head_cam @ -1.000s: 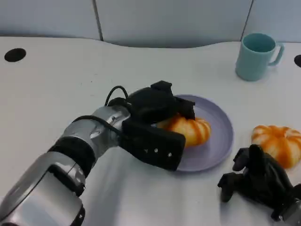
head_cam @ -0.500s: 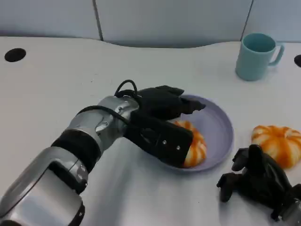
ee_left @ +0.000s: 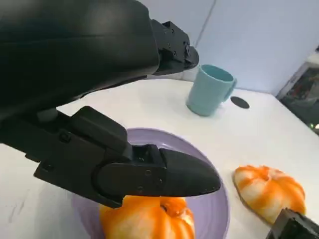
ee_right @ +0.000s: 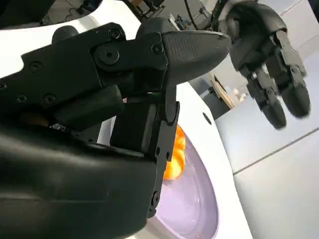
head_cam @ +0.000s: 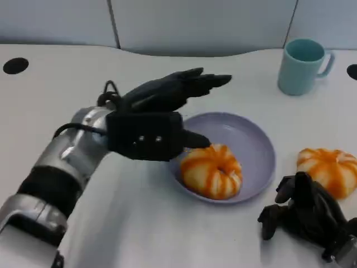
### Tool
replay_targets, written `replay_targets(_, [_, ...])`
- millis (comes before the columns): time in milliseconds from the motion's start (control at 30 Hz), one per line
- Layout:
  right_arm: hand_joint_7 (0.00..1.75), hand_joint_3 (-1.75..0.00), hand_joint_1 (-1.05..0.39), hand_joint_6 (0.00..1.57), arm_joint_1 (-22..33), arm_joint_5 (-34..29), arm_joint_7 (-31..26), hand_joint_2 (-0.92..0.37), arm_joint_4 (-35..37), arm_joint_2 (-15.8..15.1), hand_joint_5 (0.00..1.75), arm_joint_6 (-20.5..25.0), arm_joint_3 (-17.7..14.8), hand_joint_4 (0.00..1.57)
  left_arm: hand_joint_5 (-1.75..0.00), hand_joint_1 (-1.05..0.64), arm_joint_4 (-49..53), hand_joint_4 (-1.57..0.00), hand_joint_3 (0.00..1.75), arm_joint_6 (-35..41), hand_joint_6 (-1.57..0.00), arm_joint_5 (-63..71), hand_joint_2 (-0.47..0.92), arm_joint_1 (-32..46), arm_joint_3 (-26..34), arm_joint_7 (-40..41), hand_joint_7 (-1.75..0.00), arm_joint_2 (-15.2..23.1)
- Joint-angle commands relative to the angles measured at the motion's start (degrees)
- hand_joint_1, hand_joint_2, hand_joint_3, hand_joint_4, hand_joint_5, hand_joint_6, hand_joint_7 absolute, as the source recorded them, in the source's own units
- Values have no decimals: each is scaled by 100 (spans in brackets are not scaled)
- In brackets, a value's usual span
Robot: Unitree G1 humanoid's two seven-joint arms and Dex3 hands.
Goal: Grasp the bread from the table and place it into the plate.
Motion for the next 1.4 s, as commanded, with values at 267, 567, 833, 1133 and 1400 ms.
replay_targets(267, [47,-32,-51,157,39,3,-38,-92,52,-156,72,124,-24,157,-14,-100,-1170,-18,35,331,-22,-2349,92,1740,1142,-1264,-12,56])
replay_targets(567, [47,-29,-51,157,10,7,-5,-92,151,-161,73,17,-37,157,-26,-90,-2444,-37,29,1073,-34,-4358,92,3429,2039,-1835,-11,-385])
replay_targets(833, [47,-29,-51,157,-32,1,67,-92,231,-190,73,-6,-36,157,-24,-66,-3493,-55,2,2384,-54,-5327,91,4447,2465,-1698,-5,-670])
replay_targets(1133, [46,-30,-51,157,4,20,61,-92,200,-163,72,-55,-50,157,-52,-65,-4161,-92,10,2689,-93,-5270,92,5376,2736,-1036,-8,-1044])
replay_targets(1400, [45,-30,-50,157,22,51,71,-92,109,-206,72,127,-39,157,-147,-78,-4039,-63,29,2373,-79,-4886,92,5659,2756,-1081,-70,-1029])
